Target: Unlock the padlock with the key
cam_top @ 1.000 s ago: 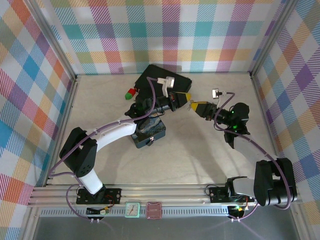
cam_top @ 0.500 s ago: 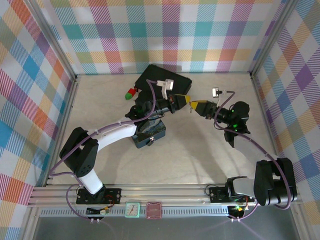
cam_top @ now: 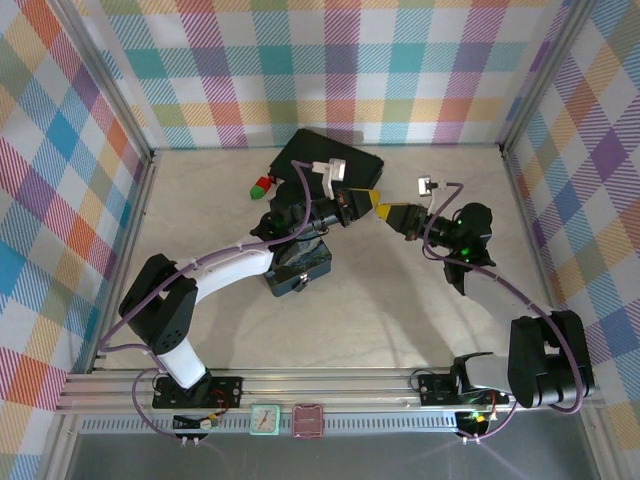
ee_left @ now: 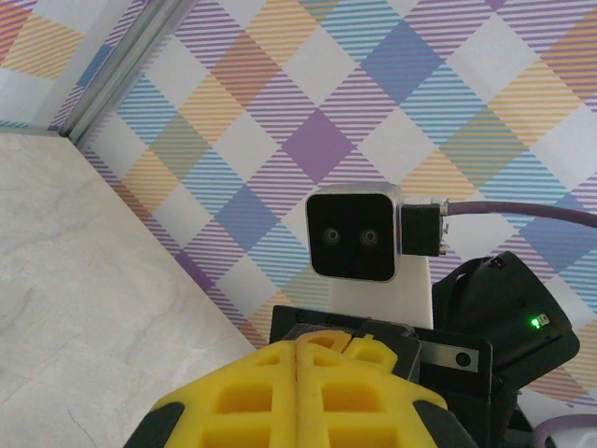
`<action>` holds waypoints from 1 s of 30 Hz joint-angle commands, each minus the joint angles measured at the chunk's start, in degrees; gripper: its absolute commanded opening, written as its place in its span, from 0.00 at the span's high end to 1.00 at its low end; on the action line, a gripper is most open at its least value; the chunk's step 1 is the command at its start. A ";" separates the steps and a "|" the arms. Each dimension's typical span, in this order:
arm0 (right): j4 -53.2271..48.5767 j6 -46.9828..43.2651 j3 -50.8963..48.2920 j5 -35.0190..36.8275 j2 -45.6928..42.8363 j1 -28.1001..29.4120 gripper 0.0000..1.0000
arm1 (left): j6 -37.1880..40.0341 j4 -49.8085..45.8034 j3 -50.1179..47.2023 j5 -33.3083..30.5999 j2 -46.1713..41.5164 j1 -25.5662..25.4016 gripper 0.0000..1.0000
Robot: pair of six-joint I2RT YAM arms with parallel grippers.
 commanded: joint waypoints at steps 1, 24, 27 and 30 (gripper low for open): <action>-0.34 -1.51 -0.48 0.18 -0.58 0.27 1.00 | -0.43 3.61 -1.02 -1.46 -0.95 -0.01 1.00; -10.61 -3.97 5.14 -1.14 8.15 0.22 1.00 | -7.09 -3.87 -4.84 -3.66 -0.36 4.22 0.15; -17.63 -6.15 5.94 -0.20 9.05 0.26 1.00 | -7.71 -5.01 -6.13 -5.44 -0.64 3.96 0.15; -26.21 -10.27 6.36 3.34 9.05 0.51 1.00 | -5.42 -13.22 -6.92 -8.00 -2.71 3.85 0.15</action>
